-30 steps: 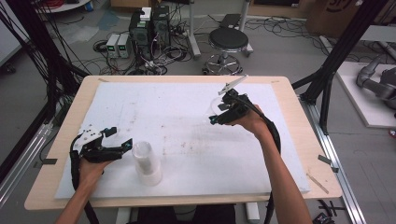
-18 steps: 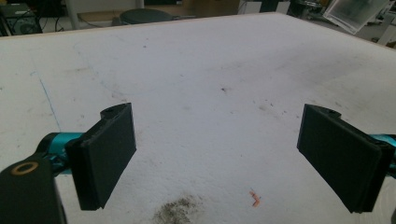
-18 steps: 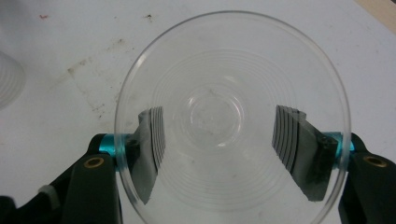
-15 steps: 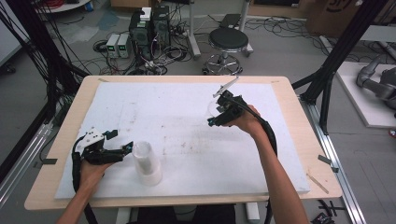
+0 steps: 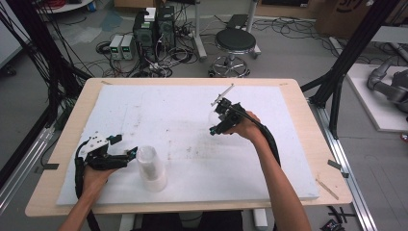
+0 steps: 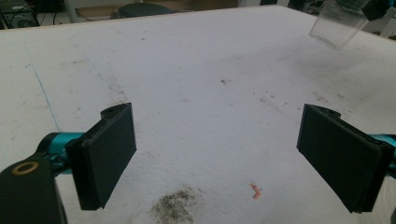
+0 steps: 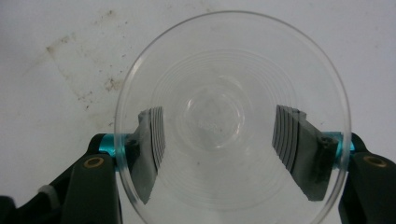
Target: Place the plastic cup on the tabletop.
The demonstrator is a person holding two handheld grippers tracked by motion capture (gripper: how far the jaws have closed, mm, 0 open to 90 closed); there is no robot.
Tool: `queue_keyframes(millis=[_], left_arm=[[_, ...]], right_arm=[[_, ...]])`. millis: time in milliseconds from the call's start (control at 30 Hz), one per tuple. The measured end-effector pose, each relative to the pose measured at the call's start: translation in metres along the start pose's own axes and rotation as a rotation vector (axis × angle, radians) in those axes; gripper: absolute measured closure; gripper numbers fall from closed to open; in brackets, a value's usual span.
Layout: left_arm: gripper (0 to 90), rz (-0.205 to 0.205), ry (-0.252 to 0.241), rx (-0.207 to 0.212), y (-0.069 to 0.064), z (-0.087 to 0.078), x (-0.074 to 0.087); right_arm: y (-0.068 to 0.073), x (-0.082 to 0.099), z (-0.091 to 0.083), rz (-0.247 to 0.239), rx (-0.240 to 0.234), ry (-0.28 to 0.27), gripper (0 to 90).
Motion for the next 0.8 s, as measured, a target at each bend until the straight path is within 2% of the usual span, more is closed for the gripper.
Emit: queue_keyframes(millis=[600, 700, 767, 800], left_arm=[[11.7, -0.001, 0.000, -0.002, 0.000, 0.000, 0.000], [11.7, -0.001, 0.002, -0.002, 0.000, 0.000, 0.000], [11.7, -0.004, 0.001, -0.003, 0.000, 0.000, 0.000], [11.7, -0.004, 0.001, -0.003, 0.000, 0.000, 0.000]], right_arm=[[0.004, -0.006, 0.028, -0.014, 0.026, 0.091, 34.4], [0.003, -0.005, 0.030, -0.017, 0.024, 0.074, 34.5], [0.002, -0.002, 0.034, 0.018, -0.003, 0.029, 34.8], [0.001, -0.002, 0.034, 0.019, -0.002, 0.029, 34.9]])
Point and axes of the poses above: each handheld gripper's, and its own axes: z roughly forward along the jaws, x roughly out of its underside, y roughly to its left, the point moved 1 cm from there along z, roughly forward along the jaws, and after that the axes turned 6 degrees about -x, right-handed, at the moved point
